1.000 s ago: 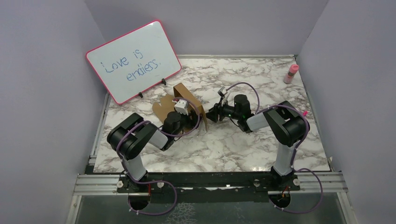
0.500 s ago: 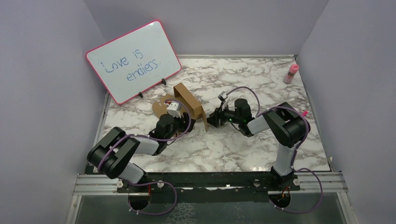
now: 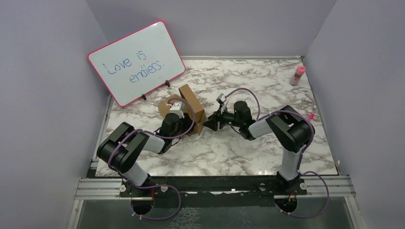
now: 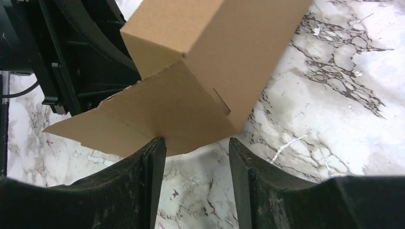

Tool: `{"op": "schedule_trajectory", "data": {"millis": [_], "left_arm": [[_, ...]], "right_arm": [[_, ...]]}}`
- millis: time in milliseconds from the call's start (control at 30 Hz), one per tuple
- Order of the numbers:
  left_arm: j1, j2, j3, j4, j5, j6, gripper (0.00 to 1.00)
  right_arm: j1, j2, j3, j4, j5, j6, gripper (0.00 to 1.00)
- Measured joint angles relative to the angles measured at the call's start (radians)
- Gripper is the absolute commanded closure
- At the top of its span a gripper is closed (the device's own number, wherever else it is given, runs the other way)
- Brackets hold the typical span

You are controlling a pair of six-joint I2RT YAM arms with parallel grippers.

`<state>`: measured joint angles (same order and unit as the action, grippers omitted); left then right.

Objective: Fold the paper box

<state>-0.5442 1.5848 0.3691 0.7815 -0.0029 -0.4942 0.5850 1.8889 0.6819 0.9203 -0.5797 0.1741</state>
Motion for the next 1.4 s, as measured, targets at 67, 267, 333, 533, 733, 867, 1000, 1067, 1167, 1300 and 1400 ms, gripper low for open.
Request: {"op": "schedule_trajectory", "data": {"millis": [67, 267, 333, 533, 733, 867, 1000, 1067, 1167, 1300, 1400], "left_arm": [[0.001, 0.005, 0.001, 0.005, 0.014, -0.009, 0.62], [0.0, 0.02, 0.01, 0.011, 0.071, -0.049, 0.64], [-0.004, 0.021, 0.011, 0.01, 0.091, -0.062, 0.64], [-0.027, 0.022, 0.011, 0.01, 0.135, -0.1, 0.64], [-0.032, -0.006, -0.006, -0.008, 0.15, -0.116, 0.6], [-0.032, -0.087, -0.027, -0.074, 0.15, -0.114, 0.57], [-0.024, -0.201, -0.029, -0.145, 0.132, -0.101, 0.57], [-0.019, -0.261, -0.029, -0.187, 0.114, -0.092, 0.57], [-0.012, -0.335, -0.031, -0.242, 0.084, -0.08, 0.59], [-0.006, -0.455, -0.035, -0.353, -0.01, -0.07, 0.66], [0.003, -0.504, -0.035, -0.433, -0.1, -0.07, 0.69]], "right_arm": [[0.014, 0.0, 0.0, 0.0, 0.024, 0.0, 0.43], [0.029, 0.0, -0.006, 0.031, 0.13, 0.014, 0.43], [0.029, 0.0, -0.013, 0.045, 0.162, 0.024, 0.42], [0.029, 0.0, -0.018, 0.068, 0.217, 0.053, 0.41], [0.029, 0.0, -0.019, 0.078, 0.219, 0.053, 0.41], [0.029, 0.0, -0.019, 0.082, 0.209, 0.05, 0.41], [0.029, 0.0, -0.019, 0.081, 0.189, 0.042, 0.41], [0.029, 0.0, -0.019, 0.081, 0.178, 0.038, 0.41], [0.029, 0.0, -0.019, 0.081, 0.159, 0.034, 0.41], [0.029, 0.003, -0.019, 0.081, 0.134, 0.034, 0.41], [0.029, 0.005, -0.019, 0.081, 0.119, 0.034, 0.41]]}}
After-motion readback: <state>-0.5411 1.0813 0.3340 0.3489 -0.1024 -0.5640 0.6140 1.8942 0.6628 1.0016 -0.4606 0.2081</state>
